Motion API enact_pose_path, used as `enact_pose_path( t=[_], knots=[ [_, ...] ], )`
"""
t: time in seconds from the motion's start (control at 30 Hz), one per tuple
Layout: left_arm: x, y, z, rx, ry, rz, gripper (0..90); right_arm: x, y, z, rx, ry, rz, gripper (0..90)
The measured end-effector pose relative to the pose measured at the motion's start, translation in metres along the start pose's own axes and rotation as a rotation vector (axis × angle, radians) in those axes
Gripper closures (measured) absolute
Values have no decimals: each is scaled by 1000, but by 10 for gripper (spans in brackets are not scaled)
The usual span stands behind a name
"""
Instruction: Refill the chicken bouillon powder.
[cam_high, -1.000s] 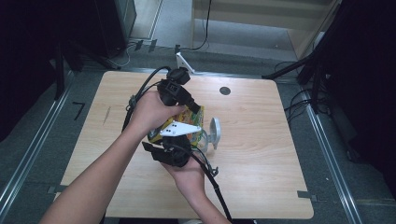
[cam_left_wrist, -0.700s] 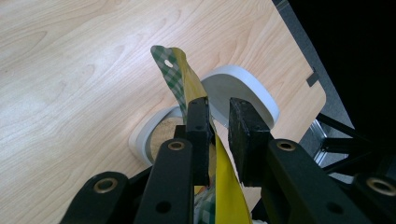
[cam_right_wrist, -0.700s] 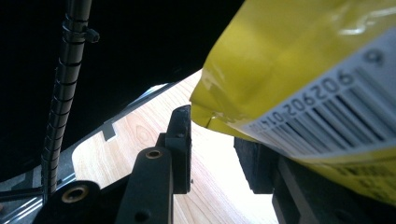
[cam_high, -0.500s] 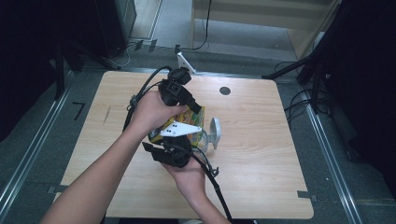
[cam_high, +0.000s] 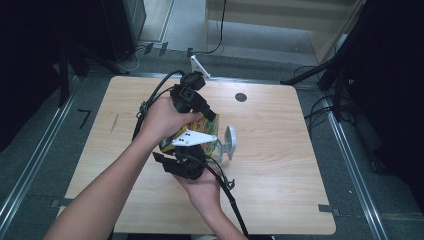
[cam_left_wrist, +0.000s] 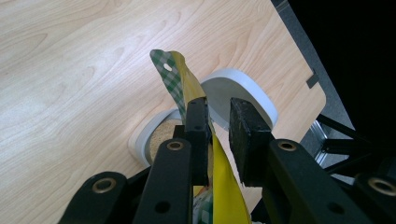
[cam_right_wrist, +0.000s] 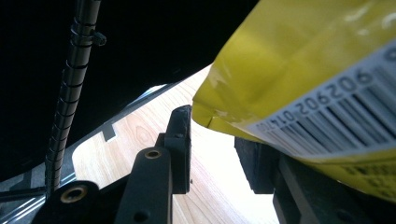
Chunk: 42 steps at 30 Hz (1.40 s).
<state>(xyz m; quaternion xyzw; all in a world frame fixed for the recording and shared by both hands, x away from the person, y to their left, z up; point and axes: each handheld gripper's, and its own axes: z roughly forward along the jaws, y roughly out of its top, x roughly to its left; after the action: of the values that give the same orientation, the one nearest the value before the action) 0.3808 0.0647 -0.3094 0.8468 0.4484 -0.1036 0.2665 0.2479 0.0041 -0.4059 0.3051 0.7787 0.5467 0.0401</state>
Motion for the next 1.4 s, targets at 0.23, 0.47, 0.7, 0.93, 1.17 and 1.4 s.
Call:
enact_pose_path(
  t=[0.23, 0.47, 0.7, 0.93, 1.17, 1.4],
  knots=[
    [-1, 1, -2, -3, -2, 1, 782, 1, 1, -1, -2, 5, -1, 672],
    [-1, 1, -4, -9, -3, 0, 782, 1, 3, -1, -3, 7, -9, 663],
    [-1, 1, -6, -10, 0, 2, 783, 2, 4, 0, -1, 11, -9, 655],
    [-3, 1, -7, -14, 1, 12, 783, 3, 5, 0, -3, 12, -14, 643],
    [-3, 0, -5, -7, -1, 16, 783, 3, 3, 2, -3, 12, -14, 627],
    [1, -3, -6, -11, -2, 14, 782, 5, 1, 6, -3, 1, -8, 614]
  ],
)
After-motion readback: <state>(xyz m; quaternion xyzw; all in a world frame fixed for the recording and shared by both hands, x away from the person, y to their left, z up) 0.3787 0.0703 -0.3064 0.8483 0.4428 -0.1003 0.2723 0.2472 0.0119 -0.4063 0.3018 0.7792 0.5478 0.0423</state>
